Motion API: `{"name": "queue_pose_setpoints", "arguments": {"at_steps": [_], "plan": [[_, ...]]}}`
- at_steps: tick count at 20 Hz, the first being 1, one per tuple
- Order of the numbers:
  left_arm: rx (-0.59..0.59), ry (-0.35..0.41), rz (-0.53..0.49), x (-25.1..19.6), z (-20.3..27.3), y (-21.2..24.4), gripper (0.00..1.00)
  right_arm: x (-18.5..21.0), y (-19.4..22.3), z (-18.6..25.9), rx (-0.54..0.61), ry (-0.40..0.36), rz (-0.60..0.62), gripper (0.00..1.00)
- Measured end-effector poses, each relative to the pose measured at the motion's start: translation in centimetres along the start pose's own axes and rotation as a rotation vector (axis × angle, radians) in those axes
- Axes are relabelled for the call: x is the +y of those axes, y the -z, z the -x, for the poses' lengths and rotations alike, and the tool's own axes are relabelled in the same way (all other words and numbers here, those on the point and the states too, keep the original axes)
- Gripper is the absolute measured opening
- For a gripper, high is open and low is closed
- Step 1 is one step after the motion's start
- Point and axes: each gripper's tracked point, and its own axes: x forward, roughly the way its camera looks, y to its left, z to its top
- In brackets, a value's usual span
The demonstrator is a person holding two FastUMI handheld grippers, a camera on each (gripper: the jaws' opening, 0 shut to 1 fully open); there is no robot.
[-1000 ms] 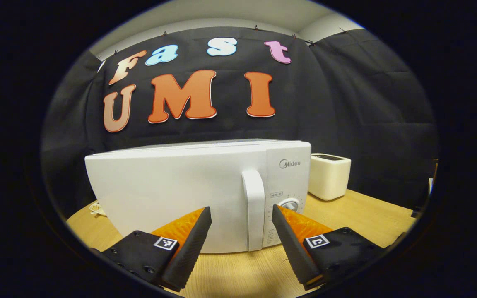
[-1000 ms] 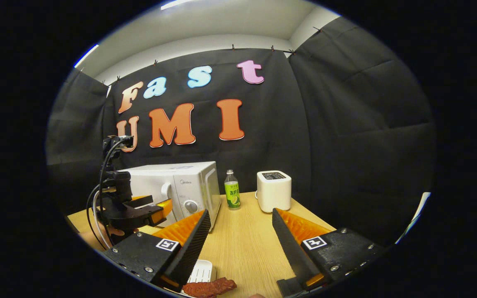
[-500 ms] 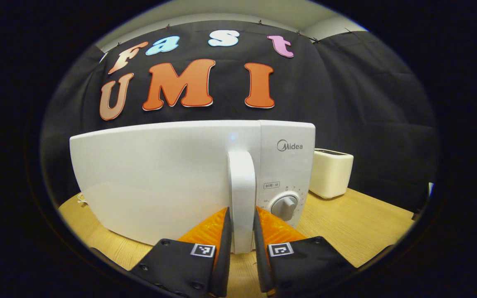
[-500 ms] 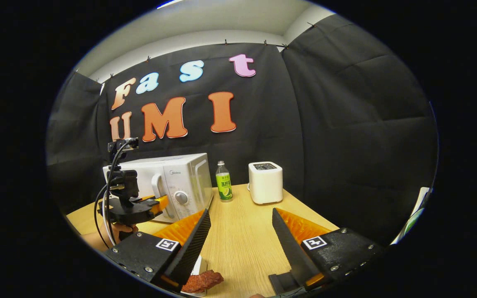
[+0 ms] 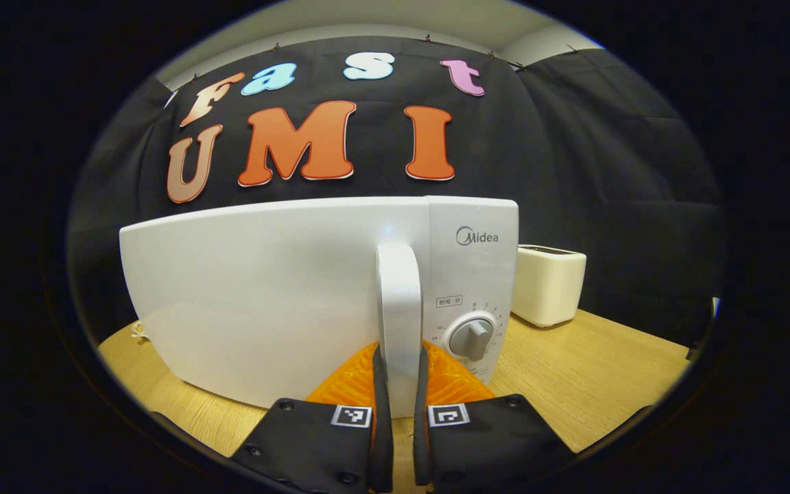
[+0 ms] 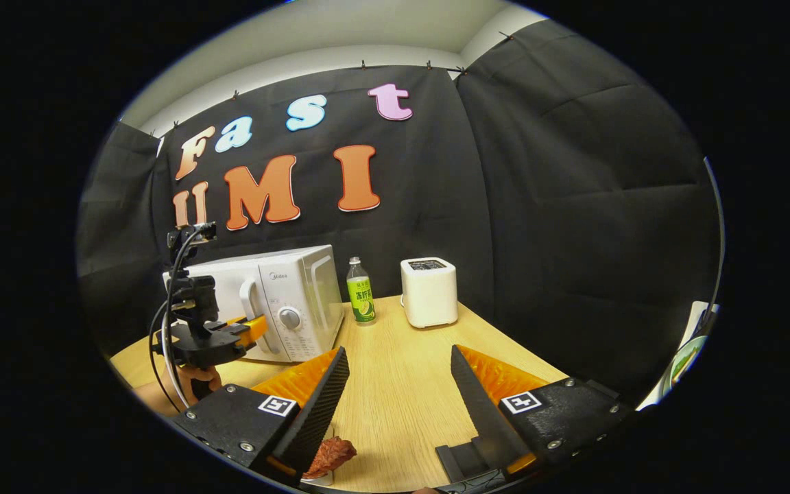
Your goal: Open the microwave oven with the left hand, put the food in, and close the microwave oven.
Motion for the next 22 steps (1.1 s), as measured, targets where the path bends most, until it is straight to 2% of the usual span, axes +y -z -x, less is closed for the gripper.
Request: {"name": "queue_pose_setpoints", "arguments": {"at_steps": [3, 4, 5, 12, 21, 22], "plan": [[0.028, -0.008, 0.015, 0.1, 0.9, 0.5, 0.16, -0.7, 0.8, -0.2, 0.021, 0.014, -0.004, 0.93], [-0.002, -0.012, 0.015, 0.1, 1.8, 0.1, 0.16, -0.8, 1.0, -0.3, 0.027, 0.017, -0.006, 0.93], [-0.015, -0.004, -0.012, 0.2, 2.9, 0.1, 0.16, -1.0, 1.3, -0.4, 0.033, 0.019, -0.009, 0.93], [-0.049, 0.058, -0.021, 1.4, 10.0, 0.8, 0.16, -0.1, 2.8, -0.6, 0.078, 0.004, -0.044, 0.93], [-0.092, 0.048, -0.023, 6.3, 18.3, 1.5, 0.16, 2.1, 4.1, 0.4, 0.128, -0.042, -0.069, 0.93], [-0.099, 0.039, -0.026, 7.0, 19.1, 1.5, 0.16, 2.3, 4.4, 0.6, 0.132, -0.045, -0.071, 0.97]]}}
